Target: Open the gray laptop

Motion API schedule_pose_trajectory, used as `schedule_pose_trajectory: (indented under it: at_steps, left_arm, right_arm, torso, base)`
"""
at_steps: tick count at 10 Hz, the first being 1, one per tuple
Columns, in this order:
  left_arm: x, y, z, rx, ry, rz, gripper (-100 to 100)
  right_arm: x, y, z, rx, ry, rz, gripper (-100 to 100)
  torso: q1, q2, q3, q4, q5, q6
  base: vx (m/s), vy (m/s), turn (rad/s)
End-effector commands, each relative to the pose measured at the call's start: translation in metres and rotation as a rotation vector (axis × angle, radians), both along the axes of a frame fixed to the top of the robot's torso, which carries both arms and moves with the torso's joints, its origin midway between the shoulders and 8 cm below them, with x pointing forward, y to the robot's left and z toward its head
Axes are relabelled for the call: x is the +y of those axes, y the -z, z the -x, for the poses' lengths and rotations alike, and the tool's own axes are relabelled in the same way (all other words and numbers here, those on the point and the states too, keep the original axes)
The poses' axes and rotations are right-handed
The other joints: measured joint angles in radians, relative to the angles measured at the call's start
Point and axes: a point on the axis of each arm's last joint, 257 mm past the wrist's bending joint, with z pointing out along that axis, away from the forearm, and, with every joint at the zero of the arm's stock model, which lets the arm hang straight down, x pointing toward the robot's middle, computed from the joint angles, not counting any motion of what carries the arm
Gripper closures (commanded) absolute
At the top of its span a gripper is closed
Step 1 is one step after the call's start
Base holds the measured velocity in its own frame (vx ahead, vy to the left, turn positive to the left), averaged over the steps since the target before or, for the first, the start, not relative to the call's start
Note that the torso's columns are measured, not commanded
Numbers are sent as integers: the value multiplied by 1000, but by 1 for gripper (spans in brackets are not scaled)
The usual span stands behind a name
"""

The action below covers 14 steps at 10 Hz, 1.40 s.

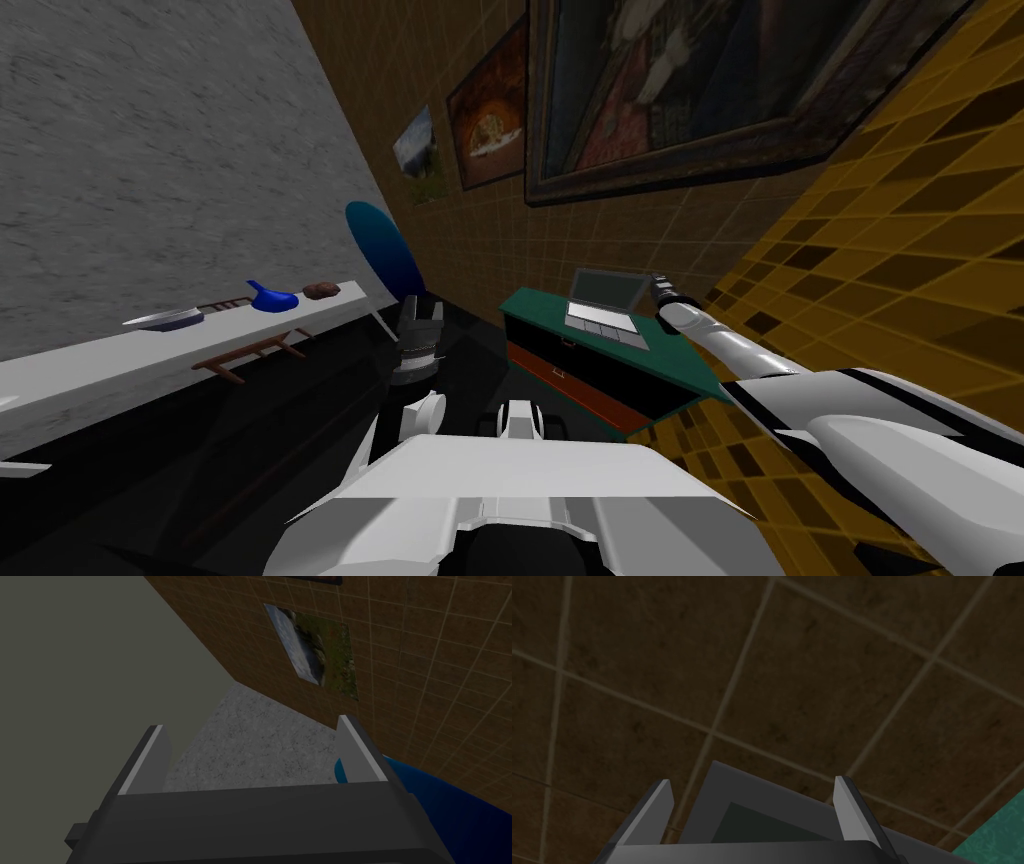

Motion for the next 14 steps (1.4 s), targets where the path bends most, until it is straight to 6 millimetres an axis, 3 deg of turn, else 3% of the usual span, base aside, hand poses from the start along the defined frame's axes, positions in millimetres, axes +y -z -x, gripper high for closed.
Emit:
schedule_pose_trajectory:
  at_steps: [1, 2, 5, 6, 9, 10, 12, 14]
  left_arm:
    - [0, 0, 0, 0, 0, 0, 0]
    - [0, 0, 0, 0, 0, 0, 0]
    - [0, 0, 0, 0, 0, 0, 0]
    - [0, 0, 0, 0, 0, 0, 0]
    - [0, 0, 0, 0, 0, 0, 0]
    - [0, 0, 0, 0, 0, 0, 0]
    - [0, 0, 0, 0, 0, 0, 0]
    - [0, 0, 0, 0, 0, 0, 0]
  right_arm:
    - [29, 2, -16, 7, -61, 5, 100]
    - [23, -6, -14, 0, -45, 23, 100]
    - [29, 2, -16, 7, -61, 5, 100]
    - [60, 4, -31, 9, -121, 5, 100]
    - [60, 4, -31, 9, -121, 5, 100]
    - [91, 6, -44, 12, -182, 5, 100]
    - [97, 39, -43, 45, -198, -71, 100]
    - [101, 20, -46, 9, -206, -62, 100]
  torso:
    - [1, 2, 1, 1, 0, 0]
    - [1, 0, 1, 0, 0, 2]
    - [0, 6, 4, 2, 0, 0]
    - [0, 7, 4, 2, 0, 1]
    - [1, 2, 1, 1, 0, -1]
    - [1, 4, 3, 1, 0, 0]
    - [0, 2, 1, 0, 0, 0]
    - [0, 5, 3, 2, 0, 0]
  base:
    - [81, 8, -349]
    - [104, 18, -266]
    - [21, 1, 9]
    - [62, 3, -351]
    - [47, 11, -89]
    - [62, 11, -300]
    - [66, 17, -177]
    - [9, 4, 28]
